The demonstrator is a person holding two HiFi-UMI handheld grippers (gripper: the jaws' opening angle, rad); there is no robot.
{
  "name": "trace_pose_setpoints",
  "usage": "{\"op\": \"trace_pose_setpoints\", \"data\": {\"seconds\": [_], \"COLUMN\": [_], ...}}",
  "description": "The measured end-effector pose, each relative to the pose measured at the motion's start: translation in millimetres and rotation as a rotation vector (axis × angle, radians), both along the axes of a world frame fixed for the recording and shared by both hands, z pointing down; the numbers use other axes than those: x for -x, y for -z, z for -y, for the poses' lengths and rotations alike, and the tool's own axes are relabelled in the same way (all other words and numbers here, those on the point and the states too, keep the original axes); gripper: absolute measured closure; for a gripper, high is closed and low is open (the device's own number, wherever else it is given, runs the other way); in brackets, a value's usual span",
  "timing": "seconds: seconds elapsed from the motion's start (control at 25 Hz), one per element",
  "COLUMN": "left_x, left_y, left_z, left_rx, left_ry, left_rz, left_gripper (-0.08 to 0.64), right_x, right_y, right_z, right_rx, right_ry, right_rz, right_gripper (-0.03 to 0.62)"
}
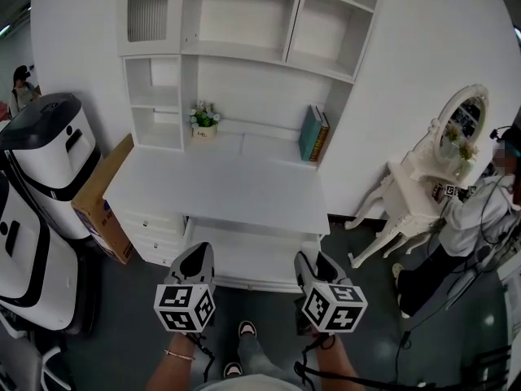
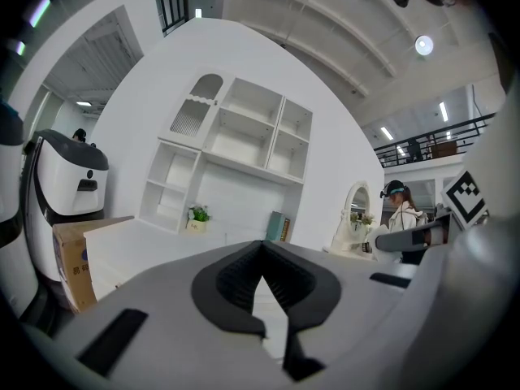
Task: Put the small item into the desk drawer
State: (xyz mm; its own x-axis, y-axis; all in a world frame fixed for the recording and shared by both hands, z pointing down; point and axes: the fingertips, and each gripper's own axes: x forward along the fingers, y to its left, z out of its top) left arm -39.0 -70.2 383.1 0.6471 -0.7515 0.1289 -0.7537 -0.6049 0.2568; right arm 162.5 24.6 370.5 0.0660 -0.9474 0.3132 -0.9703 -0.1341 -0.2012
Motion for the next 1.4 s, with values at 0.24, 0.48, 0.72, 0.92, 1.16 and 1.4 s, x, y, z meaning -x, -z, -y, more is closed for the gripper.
{"op": "trace_pose_setpoints", "data": {"seconds": [0.24,0.48,0.72,0.92,1.16,1.4], "left_x": [-28,-56,-88,-114,-130,-127], "left_y": [2,4,7,5,-2,-14], "left_z": [39,86,135,172,200,228], "left_rx": [-0.008,-0.007,-0.012,-0.003,0.016,0.049], "left_ry": [-0.003,-0.005,-0.001,0.004,-0.005,-0.026], "left_rz": [0.003,0.023,0.038,0.041,0.065,0.082], "left_gripper": [0.561,0.561,0.561,0.561,0.561,0.561], "right_x": [-23,-47,-77,-103,-120,-117], "right_y": [-3,-2,-6,-7,-6,-18], "right_z": [49,104,155,195,234,261], "right_rx": [-0.006,-0.022,-0.029,-0.027,-0.048,-0.017], "right_ry": [0.016,0.035,0.044,0.053,0.052,0.033], "right_rz": [0.011,0.034,0.053,0.056,0.091,0.107], "right_gripper": [0.42,0.42,0.42,0.42,0.42,0.42]}}
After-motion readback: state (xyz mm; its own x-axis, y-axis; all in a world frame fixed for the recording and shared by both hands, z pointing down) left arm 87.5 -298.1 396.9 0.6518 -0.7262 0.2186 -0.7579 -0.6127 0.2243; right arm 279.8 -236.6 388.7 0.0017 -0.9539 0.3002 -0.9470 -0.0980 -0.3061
